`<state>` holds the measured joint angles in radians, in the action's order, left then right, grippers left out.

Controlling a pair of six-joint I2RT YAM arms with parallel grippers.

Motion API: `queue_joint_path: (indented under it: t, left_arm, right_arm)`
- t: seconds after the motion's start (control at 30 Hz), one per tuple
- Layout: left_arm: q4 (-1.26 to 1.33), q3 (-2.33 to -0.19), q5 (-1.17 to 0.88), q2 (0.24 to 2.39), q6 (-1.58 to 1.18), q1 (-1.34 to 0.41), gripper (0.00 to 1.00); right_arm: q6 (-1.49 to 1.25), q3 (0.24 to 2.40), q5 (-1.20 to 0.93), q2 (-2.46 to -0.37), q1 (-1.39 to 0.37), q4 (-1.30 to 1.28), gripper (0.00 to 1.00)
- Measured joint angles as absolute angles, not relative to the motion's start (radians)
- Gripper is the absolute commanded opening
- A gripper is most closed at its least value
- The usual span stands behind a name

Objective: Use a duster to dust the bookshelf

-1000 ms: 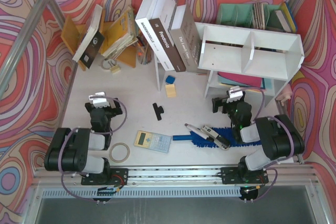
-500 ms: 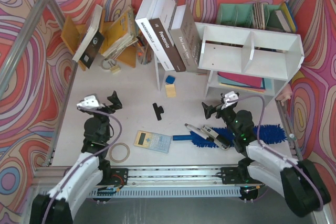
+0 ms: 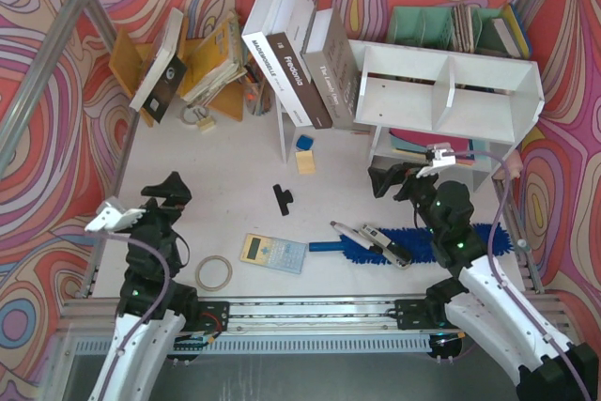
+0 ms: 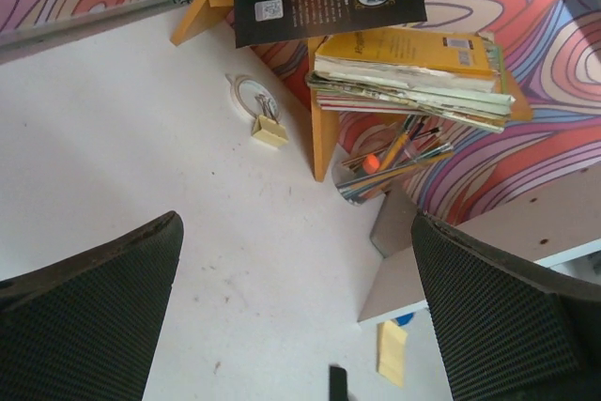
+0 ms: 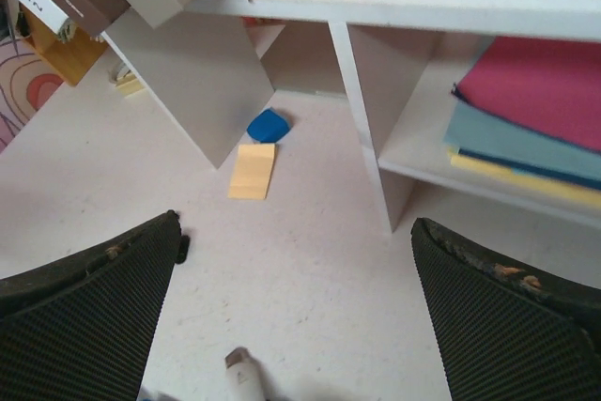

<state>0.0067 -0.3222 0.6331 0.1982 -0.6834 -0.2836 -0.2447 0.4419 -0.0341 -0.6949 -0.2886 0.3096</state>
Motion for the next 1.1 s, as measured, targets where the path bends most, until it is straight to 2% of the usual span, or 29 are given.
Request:
queue_joint_path:
  t: [0.2,0.23,0.3,0.4,0.5,0.63,0.83,1.0,1.1]
  left_arm:
    - [-0.228,-0.392,0.626,0.123,-0.880,-0.284,0.98]
    - [-0.243,-0.393,0.616,0.120,-0.889,-0.284,0.98]
    - [-0.261,-0.394,0.582,0.121,-0.894,-0.284,0.98]
    - [-0.307,-0.439,0.523,0.187,-0.881,-0.284,0.98]
    - [-0.371,-0.575,0.451,0.348,-0.839,-0.284,0.98]
    - [-0.411,-0.739,0.336,0.564,-0.775,-0.284,0.98]
    - [-0.575,-0.837,0.258,0.672,-0.732,-0.285,0.98]
    - [-0.712,-1.016,0.238,0.776,-0.699,-0.285,0.98]
    - [-0.759,-1.045,0.235,0.808,-0.659,-0.286,0.98]
  right_arm:
    - [-0.361,0.442,-0.086,-0.658,-0.289,0.219,0.99]
    - [-0.382,0.443,-0.101,-0.657,-0.289,0.205,0.94]
    - [-0.403,0.454,-0.139,-0.669,-0.289,0.171,0.91]
    - [-0.410,0.502,-0.205,-0.712,-0.290,0.104,0.99]
    - [-0.394,0.598,-0.205,-0.793,-0.318,0.011,0.99]
    - [-0.363,0.689,-0.094,-0.903,-0.488,-0.085,0.99]
    - [-0.340,0.715,0.108,-1.057,-0.789,-0.178,0.91]
    - [-0.316,0.743,0.224,-1.213,-0.917,-0.219,0.80]
    - [-0.310,0.756,0.262,-1.280,-0.937,-0.223,0.77]
